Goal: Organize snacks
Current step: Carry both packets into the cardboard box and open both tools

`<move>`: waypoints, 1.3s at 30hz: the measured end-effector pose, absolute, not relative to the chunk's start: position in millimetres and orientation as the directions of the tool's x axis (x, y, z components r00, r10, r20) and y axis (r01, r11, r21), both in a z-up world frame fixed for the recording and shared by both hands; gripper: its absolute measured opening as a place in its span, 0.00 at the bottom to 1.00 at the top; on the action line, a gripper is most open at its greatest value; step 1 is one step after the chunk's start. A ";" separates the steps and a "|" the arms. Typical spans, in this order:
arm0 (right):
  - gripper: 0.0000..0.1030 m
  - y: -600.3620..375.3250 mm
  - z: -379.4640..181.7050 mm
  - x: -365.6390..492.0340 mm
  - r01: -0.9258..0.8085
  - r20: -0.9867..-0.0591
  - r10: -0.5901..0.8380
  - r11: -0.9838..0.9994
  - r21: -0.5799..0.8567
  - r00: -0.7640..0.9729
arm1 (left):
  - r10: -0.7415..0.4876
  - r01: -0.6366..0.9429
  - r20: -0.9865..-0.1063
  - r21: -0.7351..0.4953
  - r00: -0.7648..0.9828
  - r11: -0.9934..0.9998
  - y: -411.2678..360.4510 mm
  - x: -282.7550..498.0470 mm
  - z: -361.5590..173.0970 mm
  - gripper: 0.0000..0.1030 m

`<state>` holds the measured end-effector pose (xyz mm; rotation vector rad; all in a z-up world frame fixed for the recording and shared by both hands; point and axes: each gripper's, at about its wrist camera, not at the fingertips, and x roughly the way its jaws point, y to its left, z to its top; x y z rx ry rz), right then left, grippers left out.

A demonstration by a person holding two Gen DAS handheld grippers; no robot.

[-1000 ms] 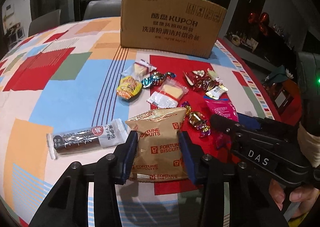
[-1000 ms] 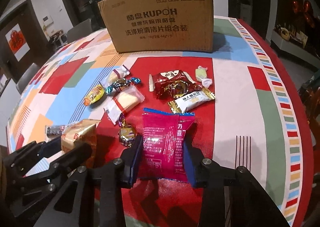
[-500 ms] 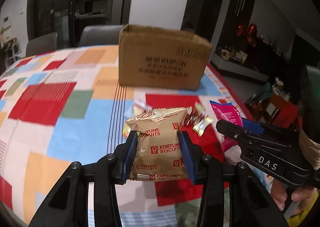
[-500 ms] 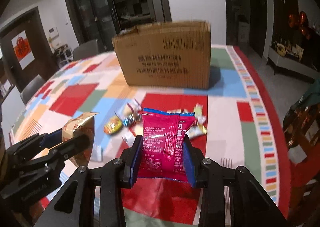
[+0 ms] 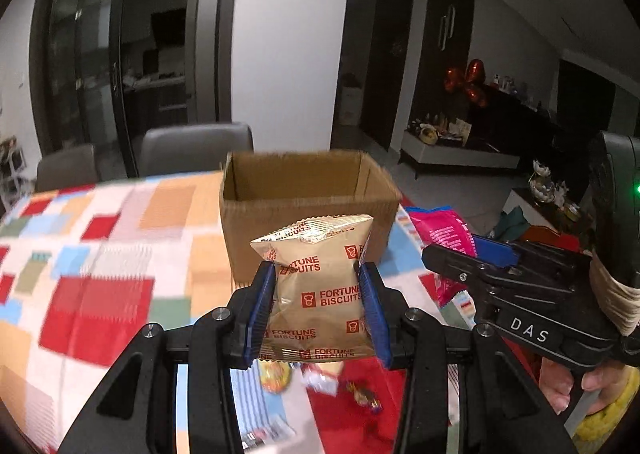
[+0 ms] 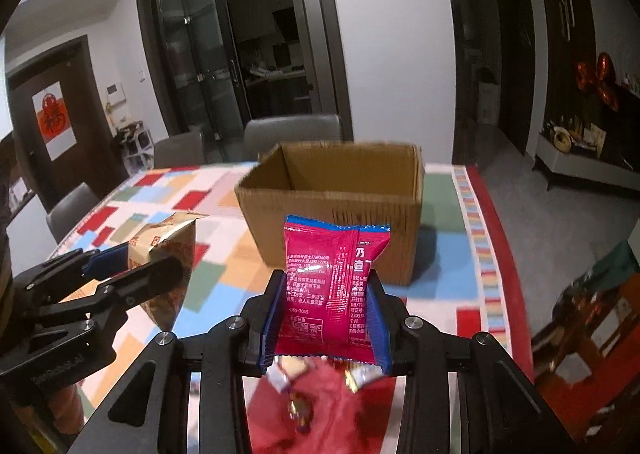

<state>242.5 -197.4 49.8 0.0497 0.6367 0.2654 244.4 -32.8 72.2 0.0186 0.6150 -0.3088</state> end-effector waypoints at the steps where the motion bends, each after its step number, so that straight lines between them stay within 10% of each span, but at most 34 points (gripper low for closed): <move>1: 0.38 -196.9 53.8 247.1 -0.231 -0.575 0.260 0.965 0.124 0.776 | -0.278 0.294 -0.565 -0.065 0.777 0.954 -33.1 249.1 76.9 0.41; 29: 0.38 -189.1 71.2 422.1 -0.214 -0.617 0.215 0.974 0.076 0.757 | -0.307 0.322 -0.647 -0.099 0.698 0.941 -44.5 456.0 72.9 0.42; 33: 0.50 -193.0 64.5 429.9 -0.194 -0.634 0.195 0.978 0.073 0.748 | -0.254 0.288 -0.662 -0.060 0.705 0.956 -48.3 455.4 66.6 0.71; 39: 0.54 -197.3 64.2 411.0 -0.182 -0.631 0.183 0.981 0.067 0.754 | -0.229 0.272 -0.637 -0.032 0.736 0.962 -35.1 424.8 69.9 0.76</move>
